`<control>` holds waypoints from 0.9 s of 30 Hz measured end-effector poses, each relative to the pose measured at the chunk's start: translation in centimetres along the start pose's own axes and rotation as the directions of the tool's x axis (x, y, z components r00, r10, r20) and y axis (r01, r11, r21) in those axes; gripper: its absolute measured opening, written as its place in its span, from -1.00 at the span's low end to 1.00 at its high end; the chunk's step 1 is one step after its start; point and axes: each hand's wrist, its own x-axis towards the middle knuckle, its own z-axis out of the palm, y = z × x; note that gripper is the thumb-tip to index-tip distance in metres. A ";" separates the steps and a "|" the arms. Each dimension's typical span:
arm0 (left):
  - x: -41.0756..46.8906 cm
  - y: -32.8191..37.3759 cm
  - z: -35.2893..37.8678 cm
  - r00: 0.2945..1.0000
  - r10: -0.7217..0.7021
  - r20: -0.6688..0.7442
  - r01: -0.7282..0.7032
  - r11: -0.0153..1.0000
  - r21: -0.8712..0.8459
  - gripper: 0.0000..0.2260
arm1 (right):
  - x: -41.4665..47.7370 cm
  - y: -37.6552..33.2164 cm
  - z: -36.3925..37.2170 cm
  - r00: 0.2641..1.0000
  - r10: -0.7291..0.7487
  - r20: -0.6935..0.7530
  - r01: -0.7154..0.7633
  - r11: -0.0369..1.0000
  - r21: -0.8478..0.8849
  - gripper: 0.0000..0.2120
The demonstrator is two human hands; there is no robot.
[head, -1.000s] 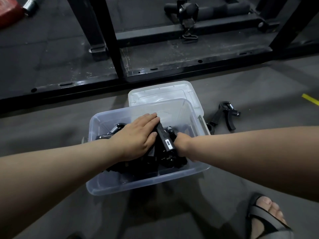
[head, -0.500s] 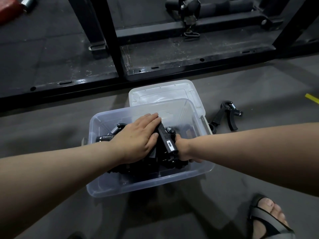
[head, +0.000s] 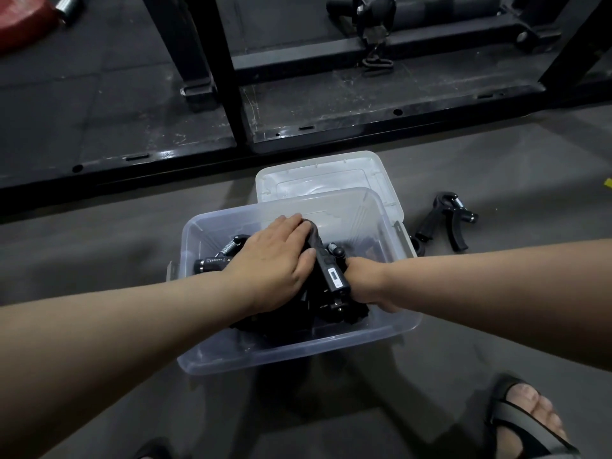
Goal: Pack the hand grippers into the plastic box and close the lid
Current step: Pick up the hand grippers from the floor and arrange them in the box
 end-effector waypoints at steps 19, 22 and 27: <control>-2.4 3.1 1.2 1.000 -0.021 0.009 0.019 0.985 0.170 -0.36 | -4.8 -0.7 -6.1 0.763 -0.477 -0.435 0.508 0.860 -0.052 -0.67; -2.3 3.2 1.0 1.000 -0.021 -0.001 0.021 0.985 0.169 -0.36 | -3.7 0.5 -8.9 0.625 -0.452 -0.636 0.562 0.827 -0.034 -0.67; -1.2 4.2 0.5 1.000 -0.001 -0.031 0.005 0.992 0.123 -0.42 | -0.9 4.2 -12.5 0.685 -0.317 -0.656 0.287 0.945 -0.156 -0.79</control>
